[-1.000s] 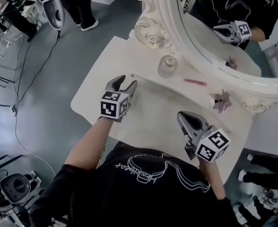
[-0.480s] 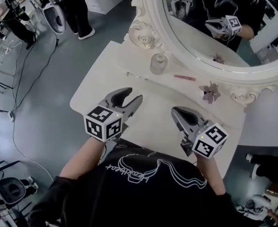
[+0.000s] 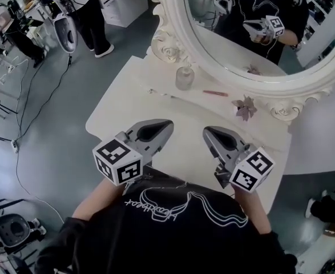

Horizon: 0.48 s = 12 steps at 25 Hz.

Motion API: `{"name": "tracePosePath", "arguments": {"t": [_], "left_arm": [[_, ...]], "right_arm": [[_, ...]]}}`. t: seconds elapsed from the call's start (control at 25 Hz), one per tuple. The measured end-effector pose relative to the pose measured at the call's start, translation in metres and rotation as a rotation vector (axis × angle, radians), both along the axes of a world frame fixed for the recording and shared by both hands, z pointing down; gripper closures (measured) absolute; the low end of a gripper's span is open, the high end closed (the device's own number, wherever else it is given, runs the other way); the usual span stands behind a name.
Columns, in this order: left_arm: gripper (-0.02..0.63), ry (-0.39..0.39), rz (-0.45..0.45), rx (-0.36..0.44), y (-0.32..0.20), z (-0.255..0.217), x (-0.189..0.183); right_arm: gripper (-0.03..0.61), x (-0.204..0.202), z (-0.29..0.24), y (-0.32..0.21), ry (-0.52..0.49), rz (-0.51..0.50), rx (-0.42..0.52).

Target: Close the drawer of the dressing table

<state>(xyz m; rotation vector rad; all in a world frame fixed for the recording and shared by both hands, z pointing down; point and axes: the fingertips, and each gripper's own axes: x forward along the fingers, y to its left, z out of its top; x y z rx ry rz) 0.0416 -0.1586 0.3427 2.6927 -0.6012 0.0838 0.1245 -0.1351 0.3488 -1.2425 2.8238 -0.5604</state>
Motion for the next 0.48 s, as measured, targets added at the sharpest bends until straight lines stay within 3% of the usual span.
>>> {"name": "tracePosePath", "arguments": {"t": [0.48], "left_arm": [[0.609, 0.024, 0.020, 0.013, 0.018, -0.009, 0.007]], "right_arm": [[0.575, 0.001, -0.014, 0.017, -0.013, -0.007, 0.075]]}}
